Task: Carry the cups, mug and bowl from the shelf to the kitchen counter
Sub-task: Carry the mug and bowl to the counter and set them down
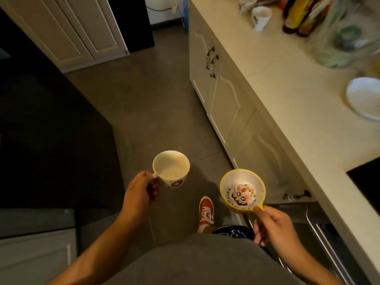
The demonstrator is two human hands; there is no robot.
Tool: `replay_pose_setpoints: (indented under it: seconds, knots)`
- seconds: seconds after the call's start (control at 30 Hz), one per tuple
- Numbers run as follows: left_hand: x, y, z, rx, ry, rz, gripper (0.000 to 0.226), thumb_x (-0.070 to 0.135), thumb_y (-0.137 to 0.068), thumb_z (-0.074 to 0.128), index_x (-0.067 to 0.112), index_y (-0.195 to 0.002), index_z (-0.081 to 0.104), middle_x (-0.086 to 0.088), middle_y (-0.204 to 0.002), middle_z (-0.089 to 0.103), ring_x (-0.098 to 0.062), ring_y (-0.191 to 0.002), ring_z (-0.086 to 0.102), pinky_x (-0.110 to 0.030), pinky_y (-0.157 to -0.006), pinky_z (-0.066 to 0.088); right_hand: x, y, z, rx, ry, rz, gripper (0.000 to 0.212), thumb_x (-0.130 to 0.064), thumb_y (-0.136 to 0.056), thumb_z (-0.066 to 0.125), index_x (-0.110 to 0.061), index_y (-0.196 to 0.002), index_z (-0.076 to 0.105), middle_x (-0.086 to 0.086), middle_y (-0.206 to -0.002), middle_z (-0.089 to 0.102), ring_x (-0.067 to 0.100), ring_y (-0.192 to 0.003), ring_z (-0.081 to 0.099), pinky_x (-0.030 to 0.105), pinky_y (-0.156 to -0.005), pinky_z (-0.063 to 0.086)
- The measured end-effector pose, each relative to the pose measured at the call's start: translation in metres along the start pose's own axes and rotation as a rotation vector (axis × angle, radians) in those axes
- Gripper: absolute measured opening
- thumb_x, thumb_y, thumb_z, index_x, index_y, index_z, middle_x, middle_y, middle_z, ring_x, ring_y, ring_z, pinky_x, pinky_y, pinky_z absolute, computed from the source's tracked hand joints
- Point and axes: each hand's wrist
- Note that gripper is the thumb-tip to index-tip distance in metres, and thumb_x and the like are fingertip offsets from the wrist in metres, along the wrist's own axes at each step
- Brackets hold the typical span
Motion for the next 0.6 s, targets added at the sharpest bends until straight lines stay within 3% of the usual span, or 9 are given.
replay_pose_setpoints:
  seconds: [0.23, 0.4, 0.6]
  knots:
    - [0.051, -0.050, 0.019, 0.102, 0.052, 0.027, 0.037, 0.019, -0.095, 0.042, 0.019, -0.060, 0.055, 0.002, -0.054, 0.048, -0.013, -0.053, 0.044, -0.033, -0.055, 0.035, -0.089, -0.110, 0.020, -0.117, 0.071, -0.024, 0.042, -0.024, -0.095, 0.055, -0.015, -0.054, 0.061, 0.008, -0.046, 0.056, 0.025, -0.032, 0.053, 0.019, -0.031, 0.034]
    - [0.068, -0.088, -0.001, 0.199, 0.078, 0.017, 0.033, 0.018, -0.095, 0.044, 0.016, -0.063, 0.053, 0.000, -0.056, 0.046, -0.012, -0.052, 0.043, -0.033, -0.054, 0.036, -0.158, -0.190, 0.067, -0.199, 0.151, -0.070, 0.033, -0.021, -0.097, 0.053, -0.009, -0.067, 0.059, 0.006, -0.046, 0.060, 0.024, -0.030, 0.057, 0.020, -0.029, 0.034]
    - [0.095, -0.169, -0.044, 0.231, 0.071, -0.021, 0.031, 0.032, -0.084, 0.048, 0.025, -0.054, 0.050, 0.001, -0.056, 0.044, -0.016, -0.054, 0.041, -0.032, -0.051, 0.035, -0.228, -0.270, 0.143, -0.237, 0.167, -0.141, 0.036, -0.022, -0.097, 0.052, -0.005, -0.065, 0.055, 0.008, -0.045, 0.059, 0.022, -0.030, 0.059, 0.018, -0.028, 0.035]
Point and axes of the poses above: each hand's wrist, its own y-axis away from the middle knuckle, its own z-axis out of the palm, x = y × z
